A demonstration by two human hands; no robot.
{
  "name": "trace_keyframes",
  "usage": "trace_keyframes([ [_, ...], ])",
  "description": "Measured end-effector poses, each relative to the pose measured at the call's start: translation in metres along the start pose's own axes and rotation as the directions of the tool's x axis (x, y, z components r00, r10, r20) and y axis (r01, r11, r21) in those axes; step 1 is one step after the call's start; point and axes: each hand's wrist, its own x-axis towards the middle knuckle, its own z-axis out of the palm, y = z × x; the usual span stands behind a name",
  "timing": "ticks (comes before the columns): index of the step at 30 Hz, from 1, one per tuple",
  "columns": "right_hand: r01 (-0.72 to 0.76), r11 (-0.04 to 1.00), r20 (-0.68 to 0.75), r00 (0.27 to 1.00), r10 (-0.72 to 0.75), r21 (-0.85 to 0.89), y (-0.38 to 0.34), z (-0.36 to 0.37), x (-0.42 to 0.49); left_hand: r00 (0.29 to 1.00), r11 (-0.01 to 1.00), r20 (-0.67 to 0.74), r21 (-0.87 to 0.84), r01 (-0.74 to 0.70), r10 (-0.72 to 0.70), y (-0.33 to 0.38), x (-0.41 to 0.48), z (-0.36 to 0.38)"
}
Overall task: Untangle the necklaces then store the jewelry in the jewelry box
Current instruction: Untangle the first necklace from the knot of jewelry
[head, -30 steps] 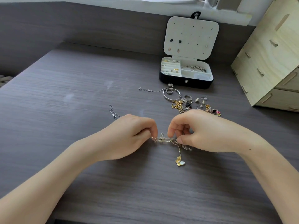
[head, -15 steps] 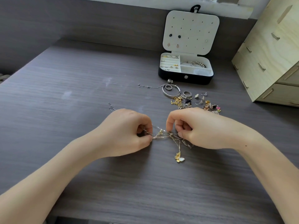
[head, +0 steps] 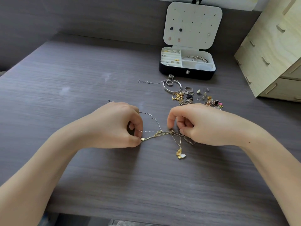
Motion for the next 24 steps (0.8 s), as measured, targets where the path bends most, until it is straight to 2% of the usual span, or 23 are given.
trace_keyframes([
  [5,0.004,1.0,-0.007,1.0,-0.004,-0.014,-0.001,0.0,-0.001,0.999,1.0,-0.045,-0.019,0.007,-0.008,-0.002,0.001,-0.003],
  [11,0.002,1.0,-0.003,1.0,-0.002,-0.004,-0.002,0.001,-0.002,0.975,0.999,-0.22,0.042,0.032,-0.022,-0.003,0.005,0.001],
  [15,0.016,1.0,-0.019,1.0,-0.017,-0.018,-0.003,0.002,-0.002,0.933,0.998,-0.357,0.043,0.049,-0.03,-0.002,0.008,0.006],
  [19,0.078,0.997,-0.18,0.98,-0.079,-0.016,-0.008,0.003,-0.002,0.903,1.0,-0.429,0.018,-0.02,0.026,0.006,0.009,0.011],
  [22,0.161,0.987,-0.324,0.933,-0.159,-0.02,-0.012,0.01,0.005,0.929,0.998,-0.363,0.031,-0.057,0.065,0.009,0.009,0.016],
  [24,0.233,0.969,-0.365,0.898,-0.245,-0.076,-0.014,0.017,0.01,0.941,0.998,-0.331,0.037,-0.059,0.068,0.008,0.009,0.016],
])
